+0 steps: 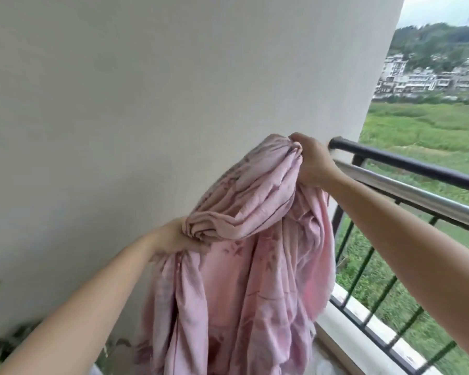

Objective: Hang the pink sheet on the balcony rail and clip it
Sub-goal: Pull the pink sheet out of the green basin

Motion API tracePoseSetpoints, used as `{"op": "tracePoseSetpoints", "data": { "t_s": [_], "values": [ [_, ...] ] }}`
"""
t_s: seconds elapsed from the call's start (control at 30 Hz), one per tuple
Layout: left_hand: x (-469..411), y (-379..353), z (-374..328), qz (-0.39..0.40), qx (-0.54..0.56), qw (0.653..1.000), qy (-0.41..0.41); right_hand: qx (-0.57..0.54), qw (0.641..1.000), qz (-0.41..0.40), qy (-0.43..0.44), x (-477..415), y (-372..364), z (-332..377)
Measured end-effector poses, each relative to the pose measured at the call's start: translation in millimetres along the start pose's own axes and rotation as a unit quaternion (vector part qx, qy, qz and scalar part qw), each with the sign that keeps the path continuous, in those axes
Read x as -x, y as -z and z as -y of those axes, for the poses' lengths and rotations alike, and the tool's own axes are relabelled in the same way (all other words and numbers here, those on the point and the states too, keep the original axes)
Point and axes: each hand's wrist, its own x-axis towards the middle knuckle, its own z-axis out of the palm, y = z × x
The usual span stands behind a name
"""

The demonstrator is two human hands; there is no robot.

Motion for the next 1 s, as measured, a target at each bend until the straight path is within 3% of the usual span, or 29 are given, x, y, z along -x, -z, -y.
{"op": "tracePoseSetpoints", "data": {
  "t_s": [0.07,0.13,0.27,0.33,0.4,0.47,0.5,0.53,0.6,0.7,0.77,0.83,0.93,1.0],
  "values": [
    [-2.2,-22.2,36.6,0.053,-0.058,0.991,0.104,0.064,0.996,0.052,0.024,4.1,-14.8,-11.8],
    [-5.9,-26.1,41.2,0.019,-0.137,0.983,0.119,0.114,0.984,0.135,0.019,6.2,-22.1,-21.0],
    [-8.0,16.7,19.1,-0.261,-0.201,0.941,0.078,0.154,0.910,0.376,-0.080,9.9,-22.2,-39.0],
    [-6.0,41.3,3.8,-0.321,-0.150,0.935,0.009,0.081,0.858,0.489,-0.137,20.6,-29.0,-42.0],
    [-4.1,54.6,-18.2,-0.318,-0.084,0.943,-0.039,-0.015,0.776,0.602,-0.188,36.3,-45.0,-41.6],
    [-5.9,59.0,-37.4,-0.270,-0.063,0.959,-0.065,-0.093,0.682,0.689,-0.227,55.9,-62.5,-41.5],
    [-7.5,58.4,-41.4,-0.239,-0.070,0.966,-0.068,-0.097,0.653,0.714,-0.232,66.9,-72.0,-44.5],
    [-7.1,54.2,-42.8,-0.220,-0.102,0.968,-0.062,-0.064,0.648,0.725,-0.226,78.9,-82.6,-49.3],
    [-4.9,33.2,-26.5,-0.181,-0.197,0.963,-0.045,0.067,0.690,0.698,-0.181,104.2,-107.8,-62.1],
    [5.8,-17.1,35.0,-0.125,-0.311,0.942,0.030,0.227,0.781,0.577,-0.077,136.8,-146.7,-93.1],
    [20.8,-54.5,81.5,-0.072,-0.277,0.950,0.124,0.237,0.820,0.514,-0.087,148.7,-161.4,-113.3],
    [37.2,-90.5,119.1,0.033,-0.159,0.963,0.214,0.206,0.854,0.461,-0.127,152.2,-167.2,-129.8],
    [59.9,-141.9,157.7,0.173,-0.059,0.933,0.311,0.150,0.871,0.452,-0.121,167.1,-171.6,-135.3],
    [65.6,-170.5,178.4,0.209,-0.078,0.915,0.336,0.131,0.841,0.516,-0.093,190.3,-178.7,-136.0]
  ]
}}
